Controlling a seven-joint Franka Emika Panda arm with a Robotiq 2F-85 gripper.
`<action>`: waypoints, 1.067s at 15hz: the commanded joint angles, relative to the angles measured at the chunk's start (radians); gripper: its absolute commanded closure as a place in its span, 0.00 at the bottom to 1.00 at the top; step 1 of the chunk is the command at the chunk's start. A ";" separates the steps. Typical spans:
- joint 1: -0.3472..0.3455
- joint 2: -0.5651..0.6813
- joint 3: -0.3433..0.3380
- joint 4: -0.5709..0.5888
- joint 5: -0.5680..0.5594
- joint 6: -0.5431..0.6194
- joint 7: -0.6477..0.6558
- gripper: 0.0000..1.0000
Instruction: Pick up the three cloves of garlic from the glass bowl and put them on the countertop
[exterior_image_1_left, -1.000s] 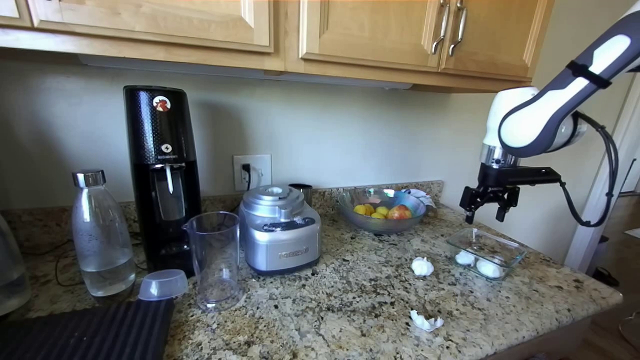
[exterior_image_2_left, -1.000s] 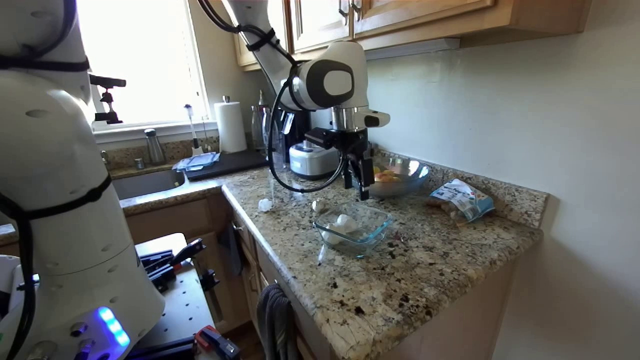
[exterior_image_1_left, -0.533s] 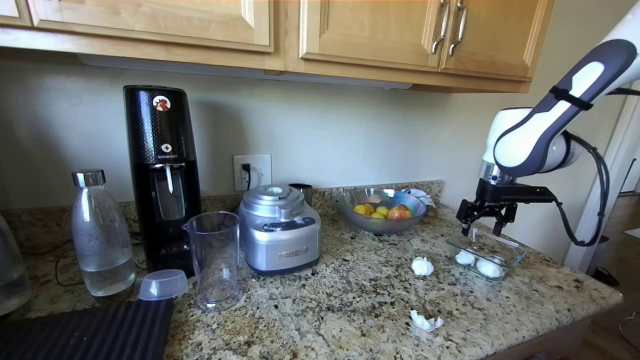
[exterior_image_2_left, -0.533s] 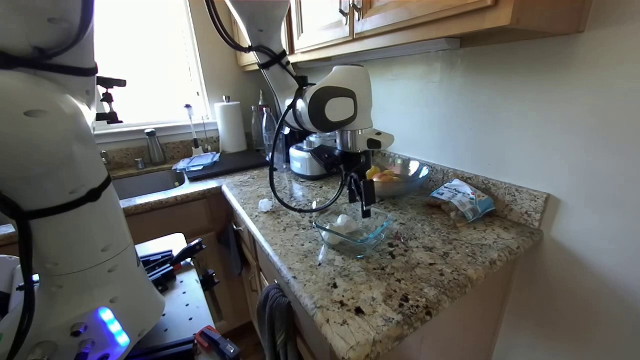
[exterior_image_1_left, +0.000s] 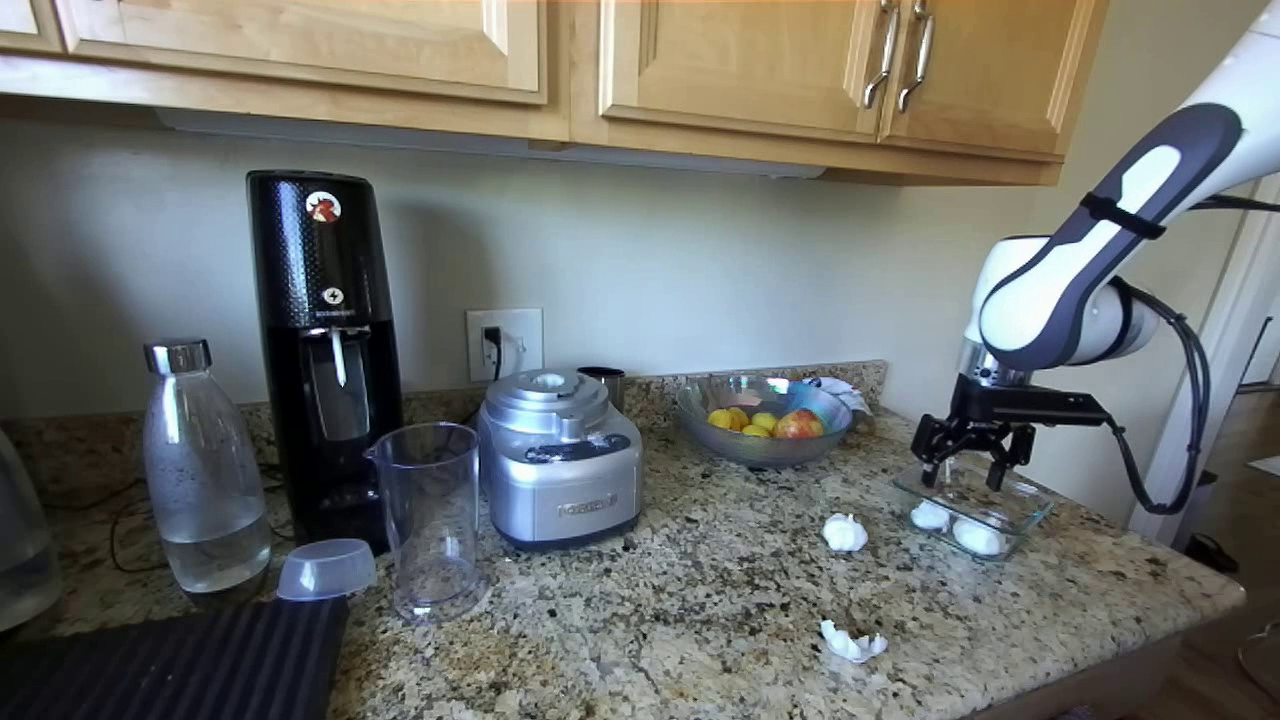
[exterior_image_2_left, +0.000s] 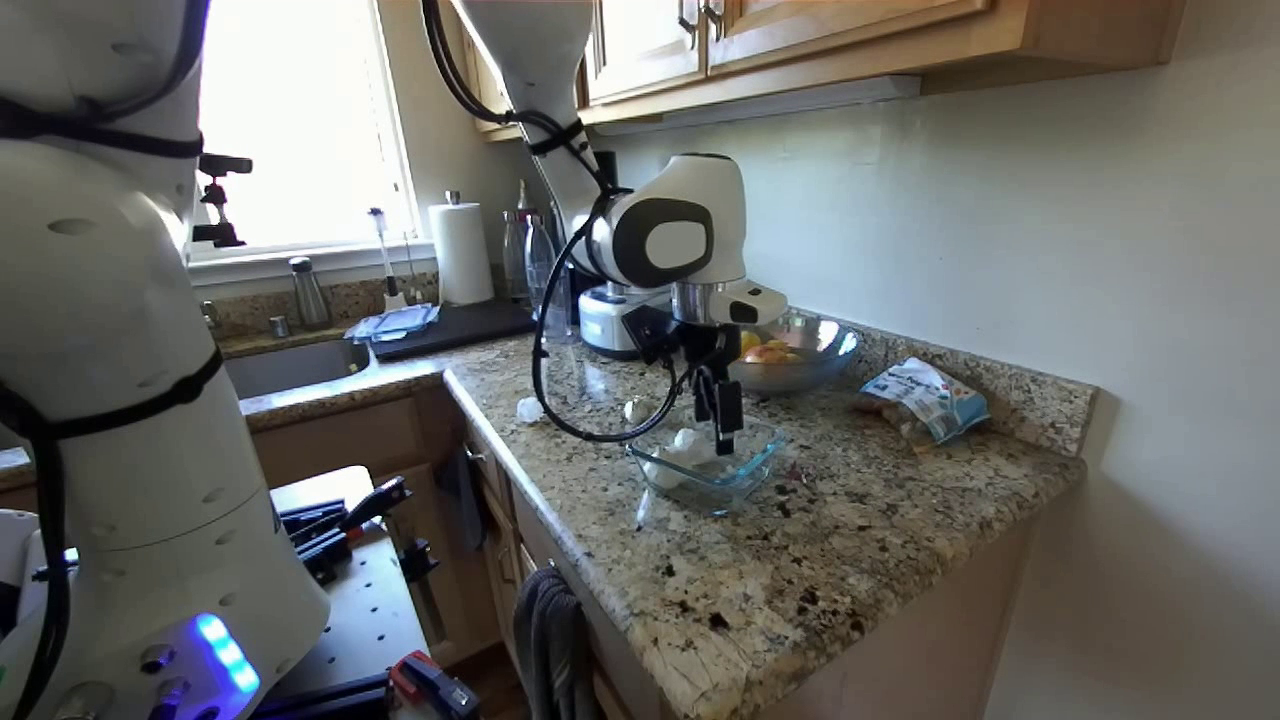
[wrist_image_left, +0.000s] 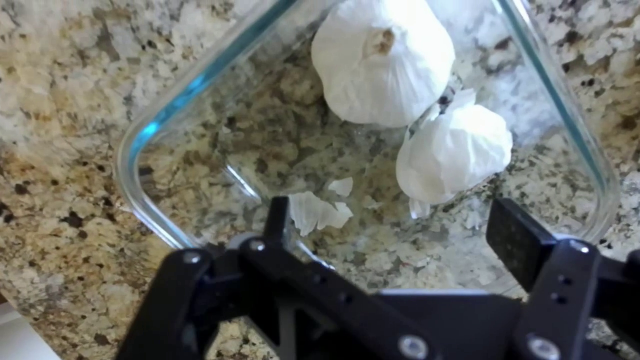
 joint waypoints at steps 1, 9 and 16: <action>0.004 0.002 0.008 -0.021 0.032 0.041 0.002 0.00; 0.012 0.030 0.027 -0.024 0.044 0.062 -0.009 0.00; 0.028 0.052 0.010 -0.030 0.025 0.073 0.000 0.00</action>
